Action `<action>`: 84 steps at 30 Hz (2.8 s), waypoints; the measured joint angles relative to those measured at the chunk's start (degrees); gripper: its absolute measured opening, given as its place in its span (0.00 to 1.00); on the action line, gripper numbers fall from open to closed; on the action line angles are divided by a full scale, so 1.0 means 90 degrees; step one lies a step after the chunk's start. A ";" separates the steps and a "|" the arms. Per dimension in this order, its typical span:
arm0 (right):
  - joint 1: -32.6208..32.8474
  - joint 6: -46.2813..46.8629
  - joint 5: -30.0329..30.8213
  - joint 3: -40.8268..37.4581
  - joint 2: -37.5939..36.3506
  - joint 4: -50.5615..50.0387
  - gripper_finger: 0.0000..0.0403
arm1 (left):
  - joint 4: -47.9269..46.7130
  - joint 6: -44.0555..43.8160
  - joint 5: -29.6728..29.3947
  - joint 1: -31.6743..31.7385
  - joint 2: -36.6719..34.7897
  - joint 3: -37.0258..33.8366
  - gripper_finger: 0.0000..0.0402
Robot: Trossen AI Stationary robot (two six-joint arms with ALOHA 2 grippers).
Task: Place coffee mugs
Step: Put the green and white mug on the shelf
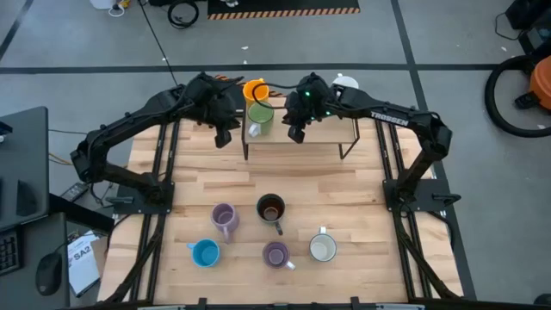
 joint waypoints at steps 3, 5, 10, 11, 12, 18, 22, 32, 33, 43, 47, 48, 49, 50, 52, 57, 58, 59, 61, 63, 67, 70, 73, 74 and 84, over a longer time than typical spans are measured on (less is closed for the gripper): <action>-0.0090 -0.0002 -0.0002 -0.0001 0.0171 0.0150 0.18 | -0.0004 0.0087 0.0231 0.0108 0.0127 0.0000 0.12; -0.0124 -0.0037 -0.0002 -0.0001 0.0210 0.0212 0.18 | -0.0014 0.0108 0.0443 0.0117 0.0213 0.0000 0.12; -0.0200 -0.0091 0.0052 -0.0006 0.0281 0.0313 0.18 | -0.0049 0.0223 0.0457 0.0088 0.0298 -0.0002 0.12; -0.0218 -0.0097 -0.0024 -0.0002 0.0304 0.0441 0.18 | -0.0043 0.0255 0.0436 0.0088 0.0296 -0.0002 0.12; -0.0241 -0.0098 -0.0090 0.0000 0.0346 0.0546 0.18 | -0.0061 0.0270 0.0417 0.0089 0.0296 -0.0002 0.12; -0.0240 -0.0107 -0.0109 -0.0010 0.0533 0.0765 0.18 | -0.0200 0.0023 0.0309 0.0098 0.0296 -0.0002 0.12; -0.0243 -0.0172 -0.0151 -0.0002 0.0639 0.0922 0.18 | -0.0205 -0.0093 0.0288 -0.0158 0.0296 -0.0002 0.12; -0.0232 -0.0199 -0.0154 -0.0006 0.0727 0.1354 0.18 | 0.0000 -0.0236 -0.0098 -0.0618 0.0296 -0.0002 0.12; -0.0237 -0.0188 -0.0175 -0.0006 0.0724 0.1372 0.18 | 0.0043 -0.0269 -0.0098 -0.0619 0.0296 -0.0002 0.12; -0.0219 -0.0151 -0.0199 -0.0006 0.0722 0.1336 0.18 | -0.0153 -0.0257 -0.0596 -0.0619 0.0477 0.0009 0.12; -0.0218 -0.0164 -0.0219 -0.0006 0.0722 0.1336 0.18 | -0.0130 -0.0135 -0.0522 -0.0619 0.0705 0.0007 0.12; -0.0218 -0.0165 -0.0220 -0.0006 0.0722 0.1336 0.18 | -0.0122 -0.0082 -0.0478 -0.0625 0.0768 0.0007 0.12; -0.0217 -0.0165 -0.0221 -0.0006 0.0722 0.1335 0.18 | -0.0122 -0.0062 -0.0441 -0.0650 0.0813 0.0007 0.12; -0.0208 -0.0165 -0.0223 -0.0006 0.0722 0.1336 0.18 | -0.0114 -0.0065 -0.0425 -0.0671 0.0858 0.0007 0.12; -0.0197 -0.0168 -0.0223 -0.0006 0.0719 0.1333 0.18 | -0.0077 -0.0056 -0.0390 -0.0742 0.0886 0.0005 0.12; -0.0167 -0.0168 -0.0232 -0.0006 0.0719 0.1335 0.18 | 0.0134 0.0138 -0.0337 -0.1015 0.0886 0.0005 0.12; -0.0167 -0.0168 -0.0234 -0.0006 0.0719 0.1336 0.18 | 0.0165 0.0146 -0.0334 -0.1053 0.0886 0.0005 0.12; -0.0167 -0.0168 -0.0241 -0.0006 0.0719 0.1335 0.18 | 0.0169 0.0152 -0.0327 -0.1081 0.0886 0.0005 0.12; -0.0167 -0.0170 -0.0277 -0.0006 0.0719 0.1333 0.18 | 0.0167 0.0151 -0.0335 -0.1125 0.0886 0.0005 0.12; -0.0170 -0.0169 -0.0310 -0.0006 0.0718 0.1314 0.18 | 0.0081 0.0129 -0.0428 -0.1156 0.0886 0.0005 0.12; -0.0170 -0.0168 -0.0346 -0.0006 0.0716 0.1285 0.17 | -0.0366 0.0179 -0.0716 -0.1090 0.0742 0.0000 0.12; -0.0170 -0.0168 -0.0347 -0.0006 0.0707 0.1285 0.17 | -0.0498 0.0281 -0.0957 -0.0977 0.0720 0.0000 0.12; -0.0172 -0.0168 -0.0347 -0.0006 0.0707 0.1285 0.16 | -0.0494 0.0309 -0.1171 -0.0886 0.0721 0.0000 0.12; -0.0172 -0.0168 -0.0347 -0.0006 0.0707 0.1286 0.16 | -0.0472 0.0358 -0.1242 -0.0869 0.0724 0.0000 0.12; -0.0170 -0.0168 -0.0347 -0.0006 0.0707 0.1283 0.16 | -0.0049 0.1065 -0.1271 -0.0857 0.0736 0.0000 0.12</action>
